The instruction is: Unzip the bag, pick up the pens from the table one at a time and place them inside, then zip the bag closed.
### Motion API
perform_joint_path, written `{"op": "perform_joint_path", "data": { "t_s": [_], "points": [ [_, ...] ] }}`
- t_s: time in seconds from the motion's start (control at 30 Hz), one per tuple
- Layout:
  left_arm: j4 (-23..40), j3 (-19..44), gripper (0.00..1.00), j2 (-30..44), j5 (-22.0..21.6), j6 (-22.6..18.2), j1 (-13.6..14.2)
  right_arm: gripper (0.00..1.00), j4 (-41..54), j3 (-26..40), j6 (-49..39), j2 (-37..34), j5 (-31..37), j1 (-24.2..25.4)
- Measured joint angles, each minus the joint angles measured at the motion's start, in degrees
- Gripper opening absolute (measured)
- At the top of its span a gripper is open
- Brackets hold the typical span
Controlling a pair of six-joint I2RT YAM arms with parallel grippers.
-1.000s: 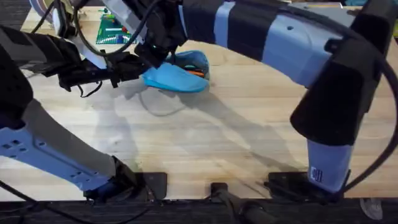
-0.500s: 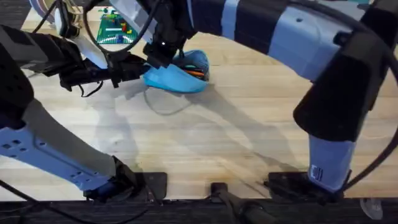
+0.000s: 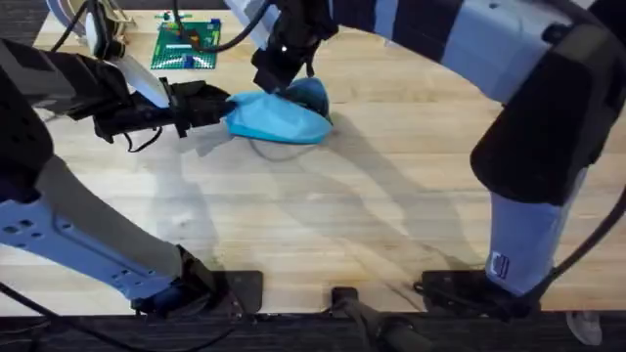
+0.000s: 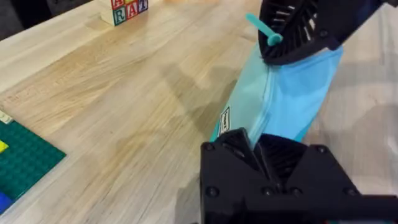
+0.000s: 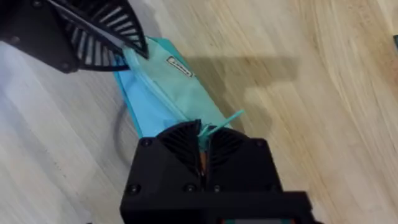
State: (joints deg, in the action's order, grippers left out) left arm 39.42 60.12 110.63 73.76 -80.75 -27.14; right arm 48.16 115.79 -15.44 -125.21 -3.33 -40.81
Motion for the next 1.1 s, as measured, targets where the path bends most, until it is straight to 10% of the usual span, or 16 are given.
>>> {"op": "perform_joint_path", "data": {
  "t_s": [1.1],
  "points": [
    [0.26,0.00,0.042,0.00,0.48,0.02,1.03,0.030,8.86,0.00,-4.33,3.87,1.05,5.59]
  ]
}}
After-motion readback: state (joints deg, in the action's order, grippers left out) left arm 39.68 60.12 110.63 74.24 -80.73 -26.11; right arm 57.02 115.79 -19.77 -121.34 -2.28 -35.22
